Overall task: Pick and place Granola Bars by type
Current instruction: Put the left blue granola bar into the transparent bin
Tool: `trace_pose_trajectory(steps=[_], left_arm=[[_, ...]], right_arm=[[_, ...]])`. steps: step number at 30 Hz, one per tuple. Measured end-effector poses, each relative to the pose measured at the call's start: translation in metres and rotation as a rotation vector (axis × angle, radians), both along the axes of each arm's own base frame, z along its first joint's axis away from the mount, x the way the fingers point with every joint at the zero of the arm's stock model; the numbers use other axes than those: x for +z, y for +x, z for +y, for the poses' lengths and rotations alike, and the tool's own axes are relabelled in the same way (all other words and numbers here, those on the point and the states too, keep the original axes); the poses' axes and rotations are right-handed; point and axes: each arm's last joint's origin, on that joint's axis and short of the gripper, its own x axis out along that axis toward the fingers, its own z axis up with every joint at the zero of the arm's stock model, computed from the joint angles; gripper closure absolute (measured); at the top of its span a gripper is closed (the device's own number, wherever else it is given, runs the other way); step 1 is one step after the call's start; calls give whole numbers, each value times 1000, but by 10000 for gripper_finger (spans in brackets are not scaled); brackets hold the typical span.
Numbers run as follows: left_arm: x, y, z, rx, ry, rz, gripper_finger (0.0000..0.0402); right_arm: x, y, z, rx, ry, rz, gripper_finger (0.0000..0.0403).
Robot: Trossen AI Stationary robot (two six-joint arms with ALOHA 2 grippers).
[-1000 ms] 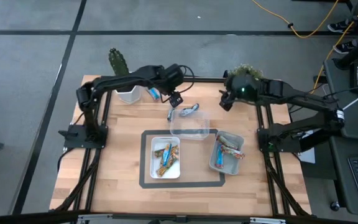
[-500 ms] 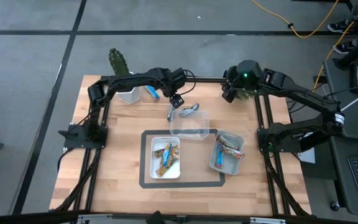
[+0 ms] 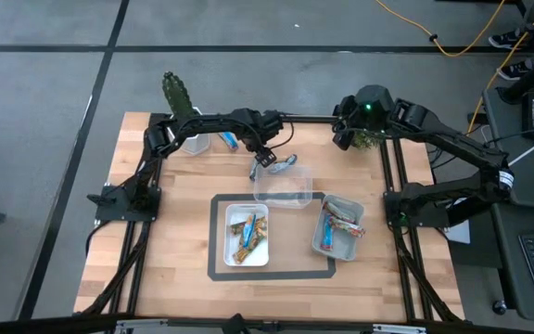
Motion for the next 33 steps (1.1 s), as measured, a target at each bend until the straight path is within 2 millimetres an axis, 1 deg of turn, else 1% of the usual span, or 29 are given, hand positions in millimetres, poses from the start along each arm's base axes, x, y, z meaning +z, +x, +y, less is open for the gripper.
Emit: trace_pose_trajectory(steps=[7, 14, 19, 24, 33], left_arm=[[-9, 1, -1, 5, -41, -8, 173], [-20, -7, -2, 28, -71, 8, 173], [-33, -10, -5, 28, -104, 25, 185], [-33, -9, -8, 28, -131, 12, 223], [-31, -7, -14, 8, -179, -13, 333]], right_arm=[[0, 0, 0, 30, -5, 9, 179], [0, 0, 1, 40, -3, 8, 179], [0, 0, 1, 51, -12, 18, 179], [0, 0, 1, 51, -12, 17, 179], [0, 1, 1, 55, -8, 14, 179]])
